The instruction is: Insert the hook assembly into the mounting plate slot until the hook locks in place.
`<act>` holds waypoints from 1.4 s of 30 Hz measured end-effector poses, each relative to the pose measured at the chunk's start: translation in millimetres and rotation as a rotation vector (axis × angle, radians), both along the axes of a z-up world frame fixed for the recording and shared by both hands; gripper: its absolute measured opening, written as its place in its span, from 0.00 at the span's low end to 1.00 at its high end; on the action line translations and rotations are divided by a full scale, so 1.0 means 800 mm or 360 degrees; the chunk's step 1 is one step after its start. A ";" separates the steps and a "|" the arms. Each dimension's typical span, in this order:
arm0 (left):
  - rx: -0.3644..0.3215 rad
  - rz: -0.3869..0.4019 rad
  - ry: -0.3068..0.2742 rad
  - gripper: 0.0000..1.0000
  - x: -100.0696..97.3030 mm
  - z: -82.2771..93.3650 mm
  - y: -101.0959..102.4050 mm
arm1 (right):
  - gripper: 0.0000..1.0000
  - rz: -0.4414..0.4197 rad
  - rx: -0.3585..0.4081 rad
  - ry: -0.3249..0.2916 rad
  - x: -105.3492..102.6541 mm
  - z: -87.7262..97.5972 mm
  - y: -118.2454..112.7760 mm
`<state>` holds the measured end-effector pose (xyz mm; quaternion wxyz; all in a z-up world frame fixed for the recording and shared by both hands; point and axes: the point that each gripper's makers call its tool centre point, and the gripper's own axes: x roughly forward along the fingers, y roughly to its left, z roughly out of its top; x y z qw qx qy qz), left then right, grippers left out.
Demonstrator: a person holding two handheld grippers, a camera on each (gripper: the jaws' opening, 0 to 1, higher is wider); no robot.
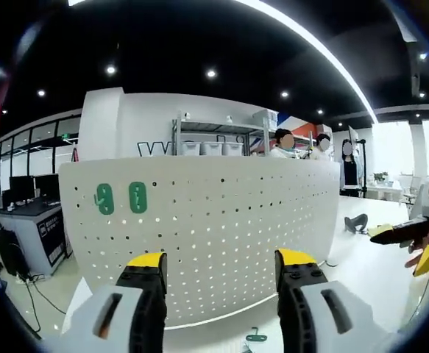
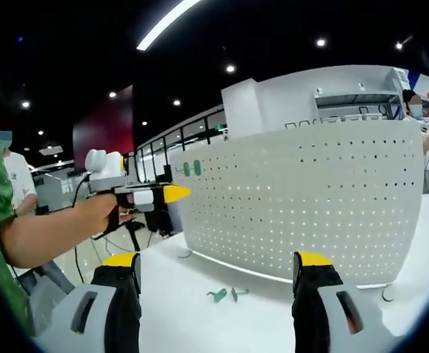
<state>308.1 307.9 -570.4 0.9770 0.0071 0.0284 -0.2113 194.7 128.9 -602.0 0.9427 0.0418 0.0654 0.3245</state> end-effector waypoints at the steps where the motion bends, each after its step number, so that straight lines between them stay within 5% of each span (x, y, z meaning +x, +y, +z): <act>1: 0.0000 -0.0002 0.0004 0.61 -0.005 -0.001 0.001 | 0.87 0.0001 0.0000 -0.0003 -0.001 0.001 0.000; 14: -0.0043 -0.0024 0.0034 0.60 -0.058 -0.005 0.004 | 0.87 0.0007 -0.0006 -0.0026 -0.017 0.008 0.001; 42: -0.0001 -0.0067 0.0192 0.58 -0.157 -0.059 -0.003 | 0.87 0.0034 0.0000 -0.0042 -0.050 0.010 0.007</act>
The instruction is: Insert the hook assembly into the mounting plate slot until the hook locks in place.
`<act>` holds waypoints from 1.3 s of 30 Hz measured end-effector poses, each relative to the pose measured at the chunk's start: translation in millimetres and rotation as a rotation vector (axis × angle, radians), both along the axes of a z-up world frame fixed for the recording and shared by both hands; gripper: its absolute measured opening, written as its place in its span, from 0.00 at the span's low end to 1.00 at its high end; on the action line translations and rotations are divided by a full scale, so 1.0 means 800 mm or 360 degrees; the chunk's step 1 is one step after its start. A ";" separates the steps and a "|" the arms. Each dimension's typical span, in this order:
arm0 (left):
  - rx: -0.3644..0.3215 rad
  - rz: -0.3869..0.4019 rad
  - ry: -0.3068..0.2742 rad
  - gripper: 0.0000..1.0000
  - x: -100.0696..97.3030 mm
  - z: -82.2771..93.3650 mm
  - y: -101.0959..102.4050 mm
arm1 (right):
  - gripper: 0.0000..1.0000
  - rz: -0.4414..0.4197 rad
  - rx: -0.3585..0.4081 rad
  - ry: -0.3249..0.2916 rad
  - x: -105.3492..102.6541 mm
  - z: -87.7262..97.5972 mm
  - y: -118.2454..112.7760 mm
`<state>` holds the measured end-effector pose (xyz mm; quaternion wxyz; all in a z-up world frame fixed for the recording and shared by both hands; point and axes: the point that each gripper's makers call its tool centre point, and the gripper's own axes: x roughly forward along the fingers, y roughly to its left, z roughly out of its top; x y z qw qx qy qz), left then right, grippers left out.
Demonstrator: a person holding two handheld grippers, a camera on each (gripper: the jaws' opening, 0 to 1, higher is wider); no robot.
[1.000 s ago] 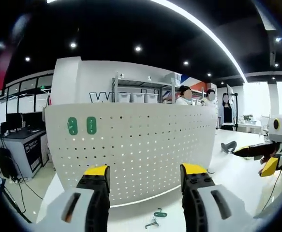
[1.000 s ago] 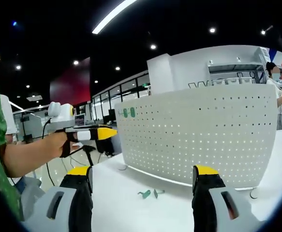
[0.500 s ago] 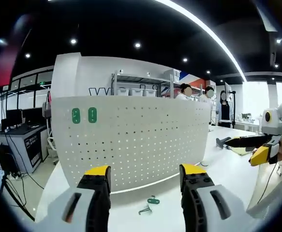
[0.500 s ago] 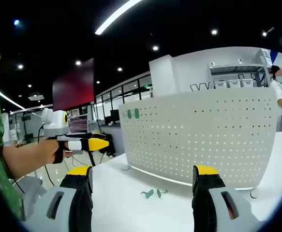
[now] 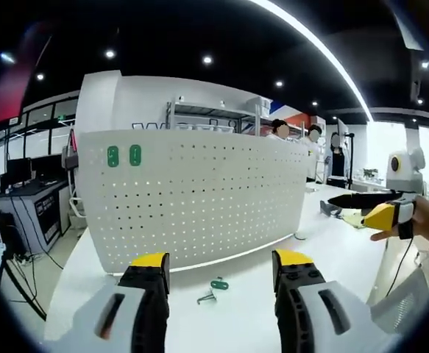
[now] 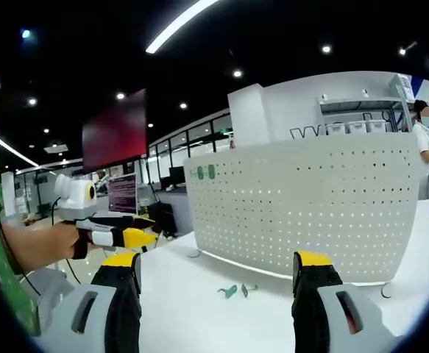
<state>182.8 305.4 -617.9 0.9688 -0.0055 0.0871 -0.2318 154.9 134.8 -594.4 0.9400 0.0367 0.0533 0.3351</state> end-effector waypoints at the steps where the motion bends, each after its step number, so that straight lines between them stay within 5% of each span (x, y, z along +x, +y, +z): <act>1: 0.0003 -0.0002 0.0006 0.57 -0.002 -0.002 -0.001 | 0.87 0.0001 0.0002 0.0001 -0.001 -0.001 0.000; 16: 0.0012 -0.0030 0.0073 0.57 -0.024 -0.021 -0.009 | 0.86 -0.0010 0.0013 0.0009 -0.005 -0.005 -0.003; 39: 0.0049 -0.0077 0.0083 0.54 -0.003 -0.027 -0.022 | 0.86 -0.0048 0.0022 0.0015 0.001 -0.007 -0.014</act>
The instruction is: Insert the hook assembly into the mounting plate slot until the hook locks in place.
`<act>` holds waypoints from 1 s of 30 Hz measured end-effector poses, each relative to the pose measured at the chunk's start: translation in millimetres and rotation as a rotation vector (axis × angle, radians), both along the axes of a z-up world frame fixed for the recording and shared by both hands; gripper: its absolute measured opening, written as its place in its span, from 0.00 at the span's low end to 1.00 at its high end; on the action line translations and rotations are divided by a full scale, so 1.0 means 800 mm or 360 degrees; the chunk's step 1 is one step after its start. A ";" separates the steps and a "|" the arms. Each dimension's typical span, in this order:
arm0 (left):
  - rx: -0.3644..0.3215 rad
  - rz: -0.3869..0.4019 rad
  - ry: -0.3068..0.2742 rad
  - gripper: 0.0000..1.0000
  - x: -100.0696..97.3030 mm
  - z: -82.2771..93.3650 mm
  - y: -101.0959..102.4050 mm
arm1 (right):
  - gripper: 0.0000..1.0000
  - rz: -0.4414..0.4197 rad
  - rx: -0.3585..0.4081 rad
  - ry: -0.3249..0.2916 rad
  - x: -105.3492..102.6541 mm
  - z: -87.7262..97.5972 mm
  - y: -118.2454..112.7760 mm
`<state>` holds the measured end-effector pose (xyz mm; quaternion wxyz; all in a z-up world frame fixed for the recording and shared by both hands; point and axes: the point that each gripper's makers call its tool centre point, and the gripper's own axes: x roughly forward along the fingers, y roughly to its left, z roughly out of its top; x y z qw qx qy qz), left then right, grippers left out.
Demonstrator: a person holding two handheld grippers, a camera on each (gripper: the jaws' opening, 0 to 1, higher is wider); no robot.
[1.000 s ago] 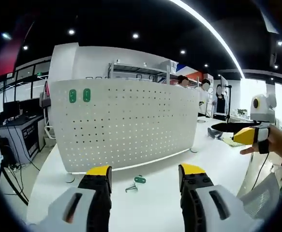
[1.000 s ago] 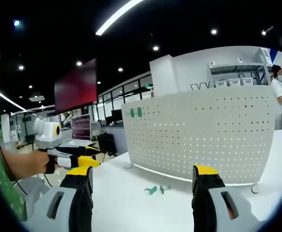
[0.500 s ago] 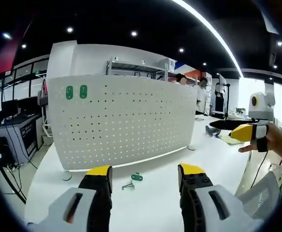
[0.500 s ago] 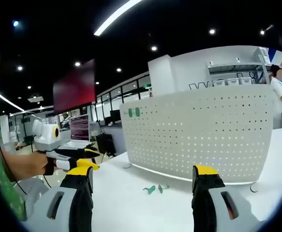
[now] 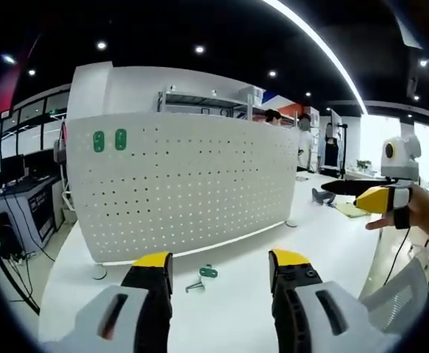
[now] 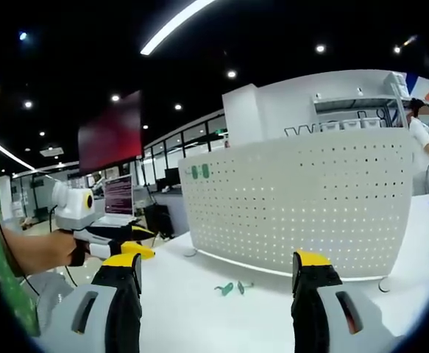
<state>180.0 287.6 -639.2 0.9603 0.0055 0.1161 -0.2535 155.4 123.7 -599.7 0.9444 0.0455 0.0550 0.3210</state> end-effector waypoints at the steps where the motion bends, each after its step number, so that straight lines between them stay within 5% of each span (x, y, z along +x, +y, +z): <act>1: 0.0001 -0.0001 0.0005 0.54 0.002 -0.001 0.000 | 0.86 -0.0001 0.0000 0.0001 0.000 -0.001 0.000; 30: 0.0054 -0.0008 0.0082 0.49 0.028 -0.032 -0.001 | 0.86 -0.0003 -0.0006 0.0031 0.010 -0.009 -0.004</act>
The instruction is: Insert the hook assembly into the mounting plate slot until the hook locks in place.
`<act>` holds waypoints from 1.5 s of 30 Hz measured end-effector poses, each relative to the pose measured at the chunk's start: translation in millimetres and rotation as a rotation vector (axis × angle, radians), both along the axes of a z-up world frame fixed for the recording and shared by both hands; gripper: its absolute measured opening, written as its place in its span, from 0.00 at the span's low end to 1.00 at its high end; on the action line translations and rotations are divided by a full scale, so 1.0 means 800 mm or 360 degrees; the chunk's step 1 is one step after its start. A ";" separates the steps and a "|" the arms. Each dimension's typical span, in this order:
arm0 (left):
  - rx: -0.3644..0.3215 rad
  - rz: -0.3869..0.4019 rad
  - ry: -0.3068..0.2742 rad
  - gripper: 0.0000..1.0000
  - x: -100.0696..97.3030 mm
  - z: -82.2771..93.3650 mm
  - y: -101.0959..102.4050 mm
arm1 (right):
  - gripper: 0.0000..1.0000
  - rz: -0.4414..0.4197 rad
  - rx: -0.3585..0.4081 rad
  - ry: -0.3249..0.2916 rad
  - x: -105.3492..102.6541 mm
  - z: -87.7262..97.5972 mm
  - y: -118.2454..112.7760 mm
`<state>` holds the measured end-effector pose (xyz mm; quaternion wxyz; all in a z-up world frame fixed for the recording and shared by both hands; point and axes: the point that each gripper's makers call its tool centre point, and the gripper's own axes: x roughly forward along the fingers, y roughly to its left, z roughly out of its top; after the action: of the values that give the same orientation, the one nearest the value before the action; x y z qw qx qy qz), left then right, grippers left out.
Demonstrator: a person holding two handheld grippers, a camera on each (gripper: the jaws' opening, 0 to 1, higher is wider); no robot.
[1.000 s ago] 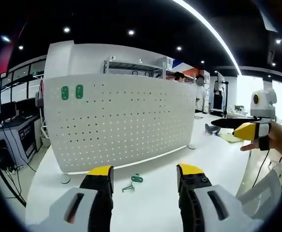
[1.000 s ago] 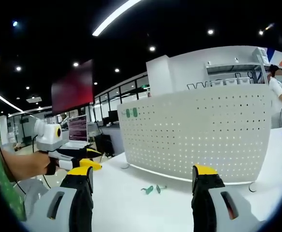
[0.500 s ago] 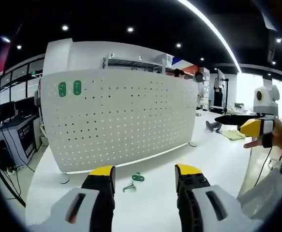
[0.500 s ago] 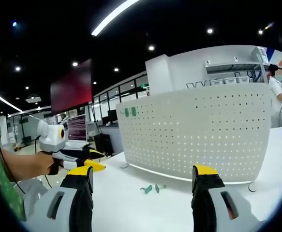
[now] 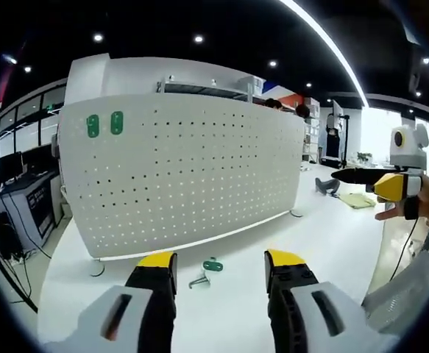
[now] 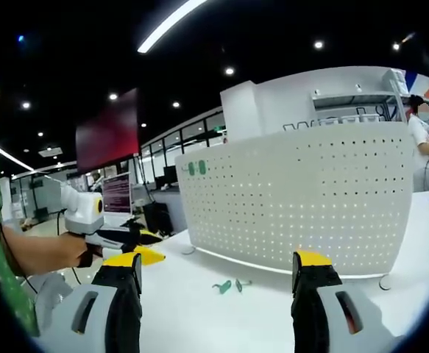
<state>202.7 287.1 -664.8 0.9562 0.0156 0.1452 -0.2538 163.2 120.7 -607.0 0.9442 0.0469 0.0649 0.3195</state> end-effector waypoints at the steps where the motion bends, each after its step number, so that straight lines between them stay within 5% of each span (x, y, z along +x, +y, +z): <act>1: 0.0001 0.0000 0.0002 0.49 0.000 -0.001 0.000 | 0.86 0.0000 0.0000 0.0003 0.000 -0.001 0.000; 33: 0.0111 -0.0015 0.0151 0.41 0.051 -0.066 -0.018 | 0.86 -0.0019 -0.0002 0.0033 0.010 -0.012 -0.005; 45: 0.0203 -0.0037 0.0244 0.39 0.070 -0.106 -0.032 | 0.86 -0.0025 -0.0003 0.0063 0.013 -0.022 -0.007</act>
<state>258.6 261.8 -749.6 0.9363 0.0587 0.2336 -0.2556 173.5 114.8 -624.8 0.9452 0.0530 0.0836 0.3112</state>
